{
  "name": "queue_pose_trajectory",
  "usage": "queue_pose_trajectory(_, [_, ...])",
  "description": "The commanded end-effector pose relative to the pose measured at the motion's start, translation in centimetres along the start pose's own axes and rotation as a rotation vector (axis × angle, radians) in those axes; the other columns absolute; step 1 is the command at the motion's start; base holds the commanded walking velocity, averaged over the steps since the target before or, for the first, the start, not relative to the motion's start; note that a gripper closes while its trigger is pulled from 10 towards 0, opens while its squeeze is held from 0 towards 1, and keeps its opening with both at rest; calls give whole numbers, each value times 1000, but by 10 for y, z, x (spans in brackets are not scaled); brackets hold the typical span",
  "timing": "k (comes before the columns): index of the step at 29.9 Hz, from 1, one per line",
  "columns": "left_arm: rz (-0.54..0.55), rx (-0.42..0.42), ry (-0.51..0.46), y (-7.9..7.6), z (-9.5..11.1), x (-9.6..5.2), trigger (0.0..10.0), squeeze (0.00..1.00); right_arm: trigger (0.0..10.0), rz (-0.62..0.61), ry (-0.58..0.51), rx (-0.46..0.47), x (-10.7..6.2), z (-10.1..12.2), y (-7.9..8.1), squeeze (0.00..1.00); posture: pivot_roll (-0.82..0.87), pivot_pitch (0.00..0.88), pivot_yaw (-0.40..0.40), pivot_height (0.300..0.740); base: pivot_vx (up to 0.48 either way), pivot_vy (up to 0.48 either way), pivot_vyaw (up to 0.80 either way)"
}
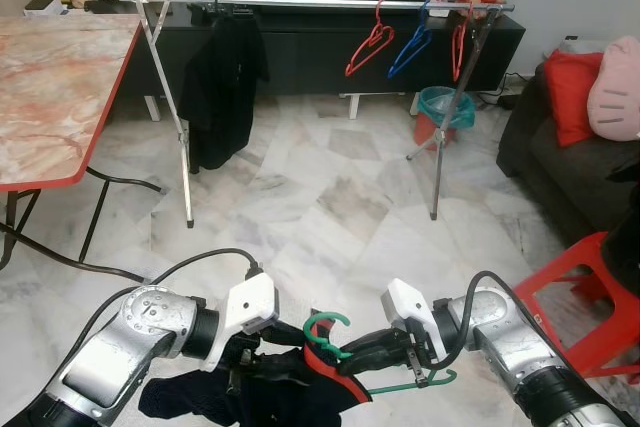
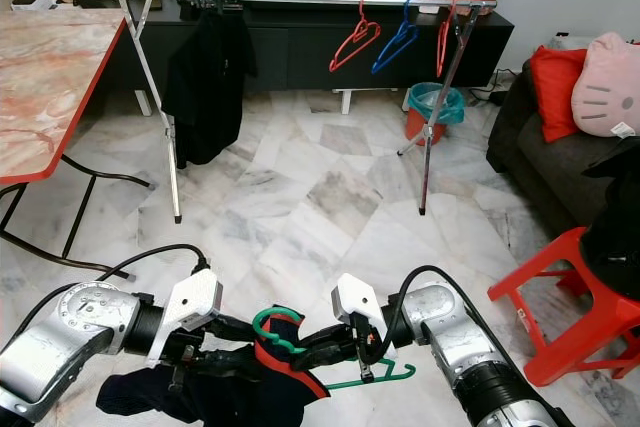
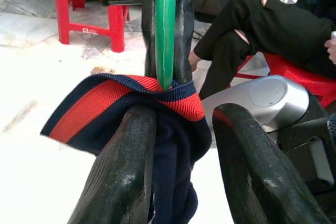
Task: Hang hanger
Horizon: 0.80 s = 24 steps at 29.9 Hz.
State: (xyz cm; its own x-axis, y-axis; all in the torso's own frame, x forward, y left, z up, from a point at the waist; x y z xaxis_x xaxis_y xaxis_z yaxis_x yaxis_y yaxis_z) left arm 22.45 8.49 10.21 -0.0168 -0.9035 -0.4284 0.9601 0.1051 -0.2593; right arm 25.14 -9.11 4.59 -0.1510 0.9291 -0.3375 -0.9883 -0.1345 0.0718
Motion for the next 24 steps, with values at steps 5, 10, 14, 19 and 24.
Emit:
queue_pose_trajectory(5, [-44,12,-33,-7,9,4,10000,0,0,-6,-12,-15,-1,5,-3,0,-16,0,-97,740,0,0,0])
queue_pose_trajectory(10, [-14,4,-60,-4,14,8,10000,0,0,-7,-12,-14,-1,4,-3,0,-16,0,-99,740,0,0,0])
queue_pose_trajectory(14, [-14,-6,-73,-5,15,9,10000,0,0,-1,-13,-13,0,4,-1,0,-13,0,-103,740,0,0,0])
queue_pose_trajectory(19, [-3,-25,-82,-5,14,10,10000,0,0,3,-14,-10,1,3,0,0,-13,0,-102,740,0,0,0])
queue_pose_trajectory(24, [1,-31,-77,-3,12,9,0,0,0,4,-15,-7,2,3,0,0,-15,0,-101,740,0,0,0])
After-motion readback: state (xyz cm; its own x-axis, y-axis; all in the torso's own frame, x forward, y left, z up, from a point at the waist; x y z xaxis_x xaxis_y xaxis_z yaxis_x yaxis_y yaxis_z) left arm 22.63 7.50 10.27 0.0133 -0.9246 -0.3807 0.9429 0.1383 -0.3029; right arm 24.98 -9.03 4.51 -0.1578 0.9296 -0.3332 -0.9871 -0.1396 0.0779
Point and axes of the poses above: a point about 5 cm out from each wrist's last joint towards the gripper, its own x axis pointing out of the wrist towards the gripper, its own z axis along the axis of the wrist's last joint, y = z × x, the point moved 5 cm from there along x, pointing out of the wrist towards the gripper, and after that the axes turned 11 degrees about -x, right-handed, at the moved point
